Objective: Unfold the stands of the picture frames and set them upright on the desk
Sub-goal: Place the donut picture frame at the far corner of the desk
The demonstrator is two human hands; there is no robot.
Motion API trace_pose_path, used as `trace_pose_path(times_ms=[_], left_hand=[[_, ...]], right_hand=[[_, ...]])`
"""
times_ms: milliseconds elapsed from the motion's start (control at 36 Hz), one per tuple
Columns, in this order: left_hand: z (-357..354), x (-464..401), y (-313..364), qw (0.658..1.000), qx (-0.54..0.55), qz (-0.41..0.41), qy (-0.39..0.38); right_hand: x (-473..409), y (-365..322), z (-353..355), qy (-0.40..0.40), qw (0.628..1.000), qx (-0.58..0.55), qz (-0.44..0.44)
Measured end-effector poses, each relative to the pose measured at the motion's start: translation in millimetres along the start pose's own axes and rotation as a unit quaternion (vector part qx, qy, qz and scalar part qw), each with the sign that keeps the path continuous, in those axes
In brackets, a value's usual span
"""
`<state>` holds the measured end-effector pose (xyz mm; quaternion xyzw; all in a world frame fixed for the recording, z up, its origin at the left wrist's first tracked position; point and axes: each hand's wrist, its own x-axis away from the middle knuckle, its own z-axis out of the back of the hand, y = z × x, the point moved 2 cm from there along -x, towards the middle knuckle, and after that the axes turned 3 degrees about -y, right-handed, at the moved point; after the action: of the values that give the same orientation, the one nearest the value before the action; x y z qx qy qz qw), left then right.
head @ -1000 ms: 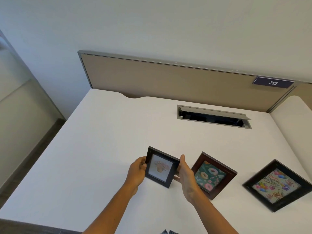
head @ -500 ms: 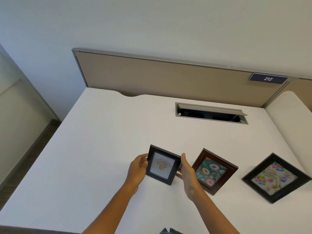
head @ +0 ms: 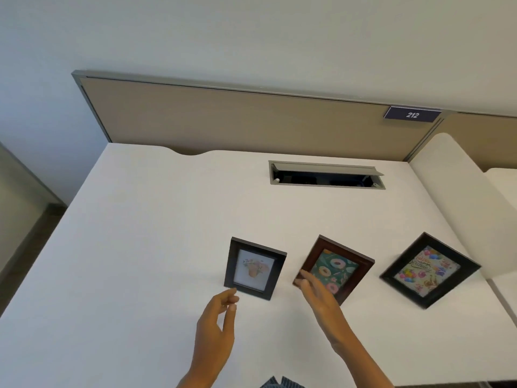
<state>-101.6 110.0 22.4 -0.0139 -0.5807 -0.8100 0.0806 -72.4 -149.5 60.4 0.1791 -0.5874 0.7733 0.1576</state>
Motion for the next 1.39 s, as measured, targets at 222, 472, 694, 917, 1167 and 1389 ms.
trace_pose_path(times_ms=[222,472,694,917,1167,1389], left_hand=[[-43,23,16,0.976,0.024,-0.005,-0.217],[-109,18,48,0.964,0.046,0.005,-0.263],[-156,0,86,0.982,0.016,0.004,-0.19],[-176,-38,96,0.989,0.02,0.021,-0.145],[-185,-70,101,0.99,0.06,0.028,-0.123],[-187,-80,105,0.992,0.059,0.047,-0.103]], right_hand=[[26,28,54,0.069,0.997,-0.02,-0.017],[30,43,109,0.176,0.984,-0.04,-0.002],[8,49,130,0.184,0.981,-0.063,0.014],[-11,34,128,0.105,0.988,-0.108,0.022],[-24,26,123,0.058,0.982,-0.18,0.014],[-38,28,120,0.05,0.975,-0.217,-0.021]])
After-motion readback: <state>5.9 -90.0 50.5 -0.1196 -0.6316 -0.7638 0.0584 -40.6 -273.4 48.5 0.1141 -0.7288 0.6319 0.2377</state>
